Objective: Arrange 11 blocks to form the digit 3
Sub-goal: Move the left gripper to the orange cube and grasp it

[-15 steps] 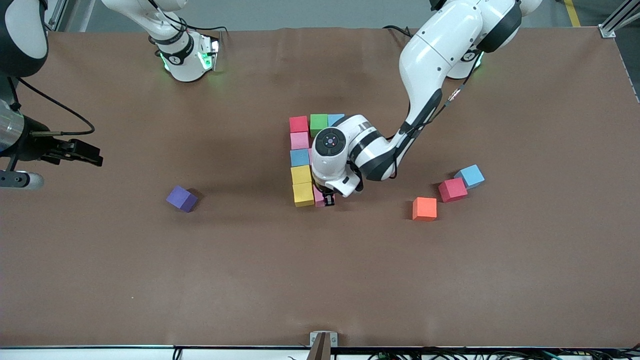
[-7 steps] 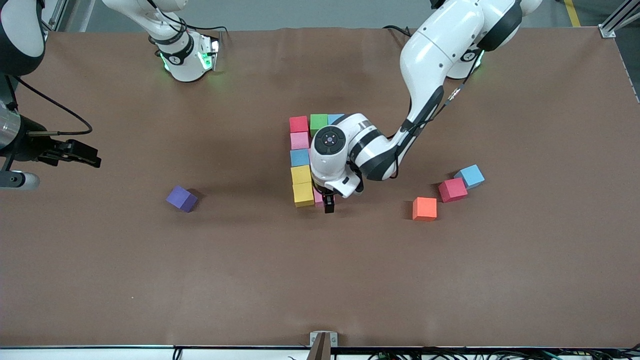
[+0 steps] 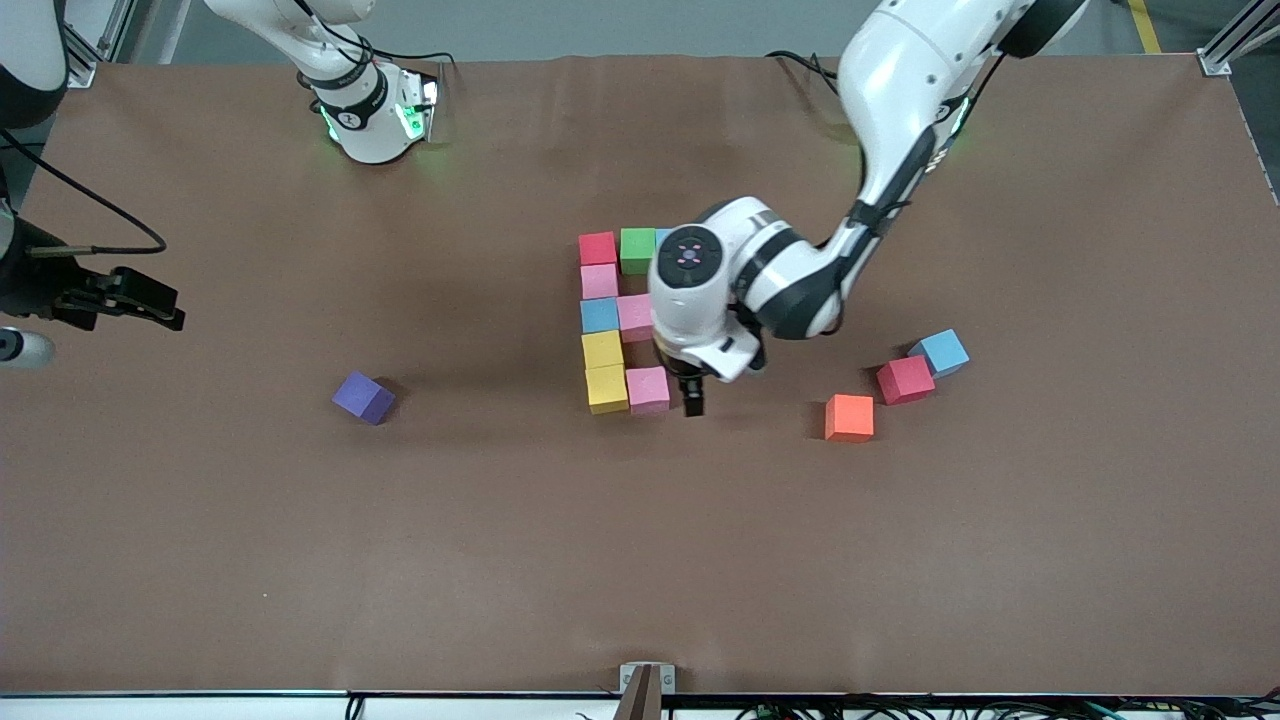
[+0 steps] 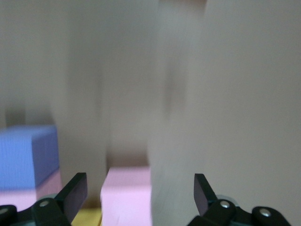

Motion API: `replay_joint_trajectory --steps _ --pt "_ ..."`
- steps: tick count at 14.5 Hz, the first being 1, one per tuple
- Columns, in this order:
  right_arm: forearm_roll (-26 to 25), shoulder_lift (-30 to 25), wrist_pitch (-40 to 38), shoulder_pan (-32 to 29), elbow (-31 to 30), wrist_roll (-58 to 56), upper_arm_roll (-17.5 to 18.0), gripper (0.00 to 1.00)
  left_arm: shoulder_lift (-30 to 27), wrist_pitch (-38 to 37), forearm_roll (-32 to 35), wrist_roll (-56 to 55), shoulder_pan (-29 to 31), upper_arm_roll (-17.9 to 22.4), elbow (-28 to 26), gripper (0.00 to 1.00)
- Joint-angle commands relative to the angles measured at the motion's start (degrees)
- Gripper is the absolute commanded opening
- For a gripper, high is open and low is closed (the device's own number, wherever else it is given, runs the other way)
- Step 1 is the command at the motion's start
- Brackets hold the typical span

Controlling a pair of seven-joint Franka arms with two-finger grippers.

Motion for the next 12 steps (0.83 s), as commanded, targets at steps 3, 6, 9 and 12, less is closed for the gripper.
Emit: replay_joint_trajectory --steps 3,6,9,12 --pt "-0.90 -0.92 -1.74 -1.05 0.23 2.81 0.54 1.00 -11.93 0.91 -0.98 12.07 12.05 -1.05 -18.80 1.00" --pt "-1.34 -0.74 -1.65 -1.14 0.32 3.98 0.46 1.00 -12.73 6.52 -0.10 20.86 18.73 -1.32 -24.78 1.00" --pt "-0.73 -0.74 -1.82 -1.31 0.49 4.07 0.55 1.00 -12.73 9.26 0.08 30.09 23.40 -1.32 -26.29 1.00" --pt "-0.55 -0.66 -5.32 -1.58 0.49 4.15 0.63 1.00 -12.03 12.07 -0.01 32.32 24.81 -1.32 -25.95 1.00"
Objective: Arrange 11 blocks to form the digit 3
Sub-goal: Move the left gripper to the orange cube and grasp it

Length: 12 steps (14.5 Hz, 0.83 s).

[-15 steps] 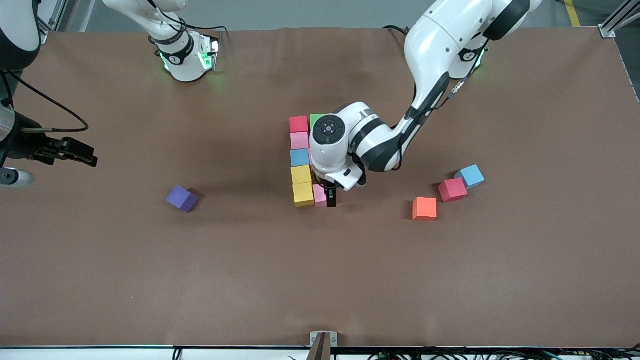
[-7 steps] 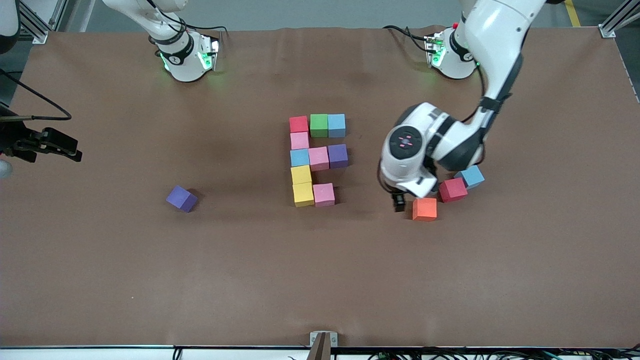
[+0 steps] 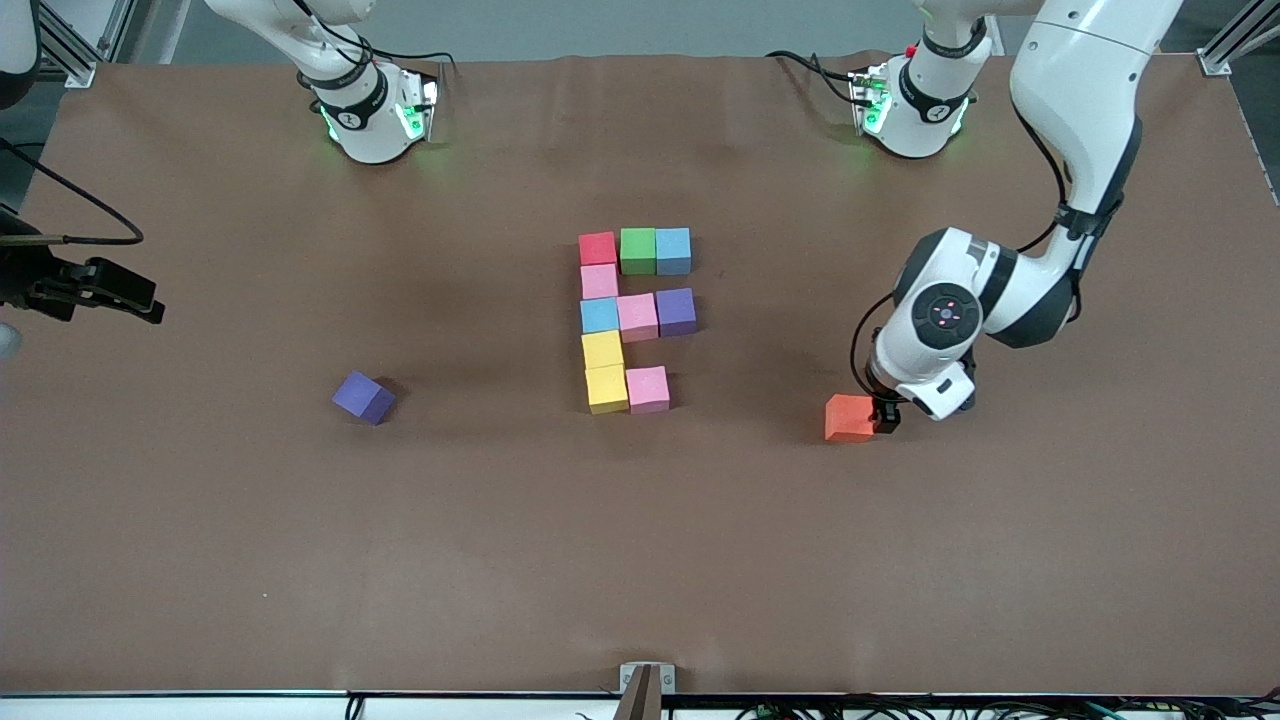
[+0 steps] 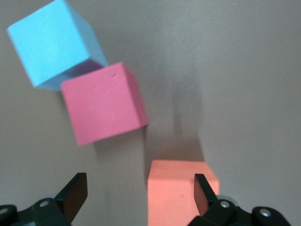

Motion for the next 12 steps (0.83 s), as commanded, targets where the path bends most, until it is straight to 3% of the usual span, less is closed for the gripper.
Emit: replay_joint_trajectory --steps 1,8,12 --pt "-0.19 -0.51 -2.86 -1.14 -0.17 0.70 0.81 1.00 -1.16 1.96 0.06 0.87 0.51 -0.73 -1.11 1.00" --pt "-0.10 -1.30 -3.39 -1.05 -0.17 0.87 0.81 1.00 2.97 7.22 -0.11 0.26 -0.01 -0.82 1.61 1.00" --pt "-0.01 -4.45 -2.69 -1.14 -3.49 0.52 0.81 1.00 4.99 9.34 -0.11 0.34 0.25 -0.73 1.96 1.00"
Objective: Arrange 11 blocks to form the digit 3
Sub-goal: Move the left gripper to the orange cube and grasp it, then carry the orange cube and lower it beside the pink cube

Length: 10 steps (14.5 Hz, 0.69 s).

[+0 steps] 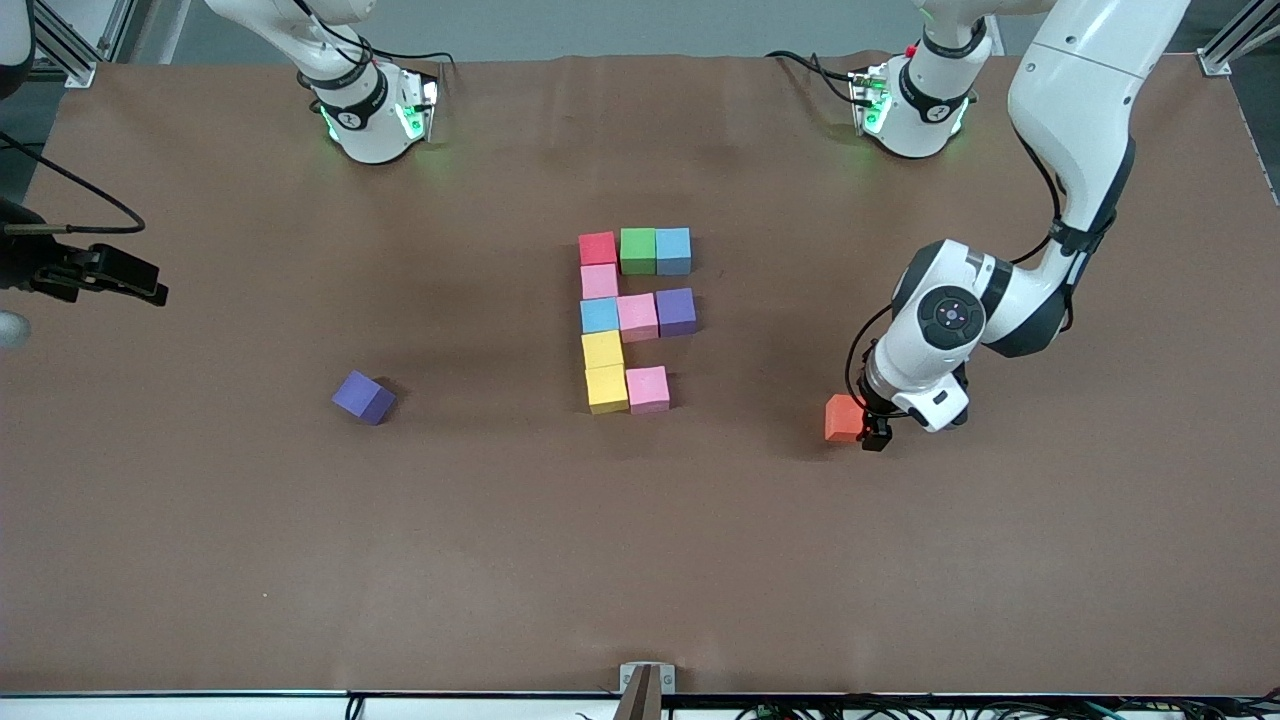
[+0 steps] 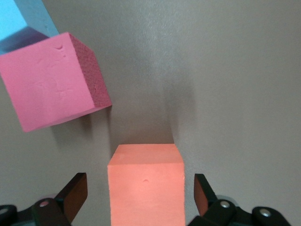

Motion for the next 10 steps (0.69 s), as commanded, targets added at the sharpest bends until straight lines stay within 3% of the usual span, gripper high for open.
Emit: replay_joint_trajectory --steps 1,3,4,5,6,7,10 --pt "-0.02 -5.64 1.52 -0.99 -6.21 0.11 0.81 1.00 1.90 1.73 -0.11 -0.05 0.13 -0.13 1.08 1.00" --pt "-0.02 -8.02 3.02 -0.81 -9.57 -0.07 0.64 1.00 2.51 1.82 -0.02 -0.05 0.04 -0.13 1.08 1.00" --pt "-0.02 -8.55 3.20 -0.38 -9.93 -0.07 -0.06 1.00 2.60 1.82 -0.11 -0.05 0.04 -0.13 1.08 0.92" --pt "-0.02 -8.65 3.20 0.33 -9.93 -0.24 -0.94 1.00 2.60 1.82 -0.02 -0.13 0.04 -0.13 1.16 0.74" --pt "-0.10 -8.73 3.20 1.29 -9.85 -0.94 -2.16 1.00 2.60 1.82 -0.02 -0.14 0.04 -0.13 1.25 0.41" --pt "-0.19 -8.74 3.20 1.73 -9.67 -2.34 -3.22 1.00 2.60 1.82 -0.11 -0.14 -0.22 -0.13 1.78 0.30" --pt "-0.11 -9.78 2.59 1.30 -9.76 -2.79 -3.58 1.00 3.83 0.86 -0.64 -2.84 -1.62 -0.22 5.02 0.25"
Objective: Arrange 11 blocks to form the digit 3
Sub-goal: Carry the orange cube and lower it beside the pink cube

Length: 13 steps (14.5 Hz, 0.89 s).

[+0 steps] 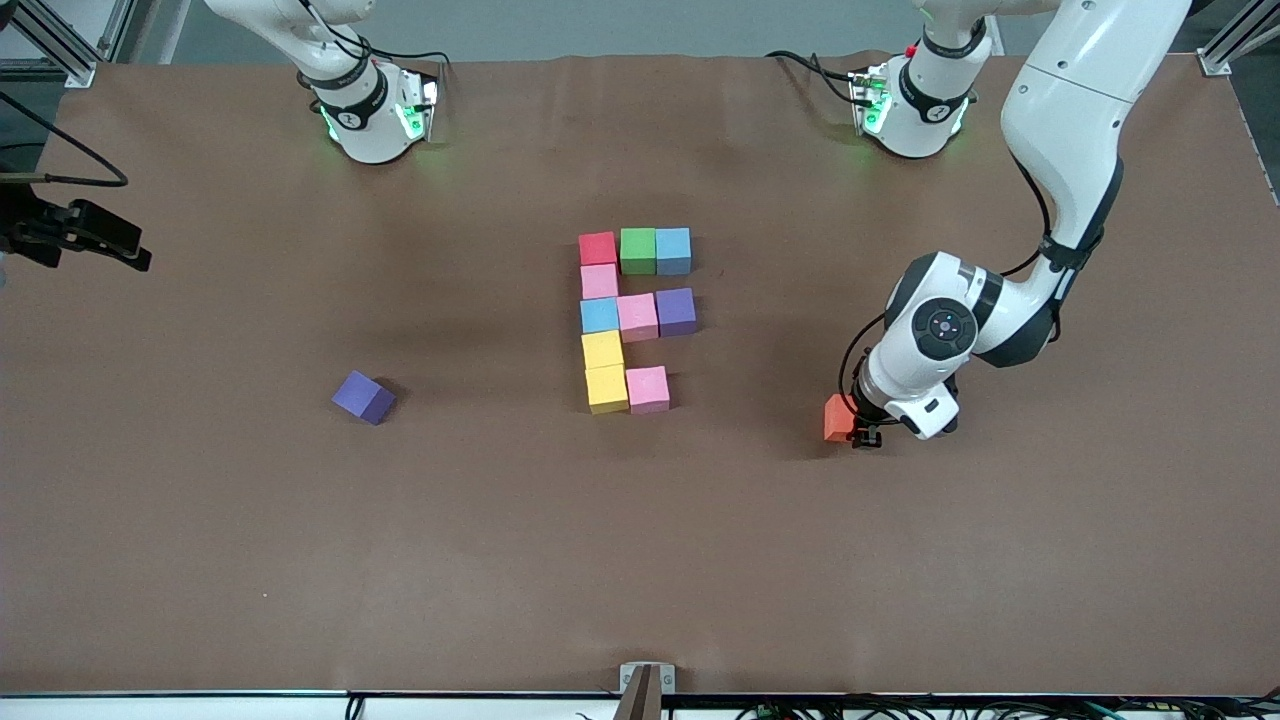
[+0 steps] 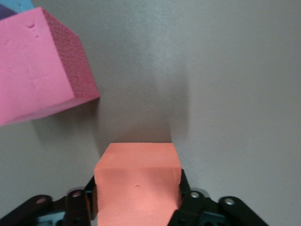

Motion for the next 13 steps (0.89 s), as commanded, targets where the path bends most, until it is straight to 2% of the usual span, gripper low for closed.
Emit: replay_joint_trajectory --steps 1,5,10,13 --pt "-0.11 -3.20 0.34 0.61 -2.67 -0.69 -0.60 1.00 1.98 -1.95 -0.71 -4.64 -2.76 -0.05 4.49 0.24" --pt "-0.20 -8.91 0.86 0.61 -8.10 -0.78 -0.52 1.00 2.69 -6.53 -0.88 -14.22 -9.17 -0.05 8.01 0.24" --pt "-0.20 -9.98 0.34 0.96 -8.47 -0.08 0.01 1.00 7.61 -8.37 -0.53 -23.55 -17.97 0.57 14.60 0.24" --pt "-0.11 -9.98 0.08 1.05 -8.21 0.27 -0.07 1.00 10.16 -10.13 -0.62 -26.45 -20.96 0.57 18.03 0.24"
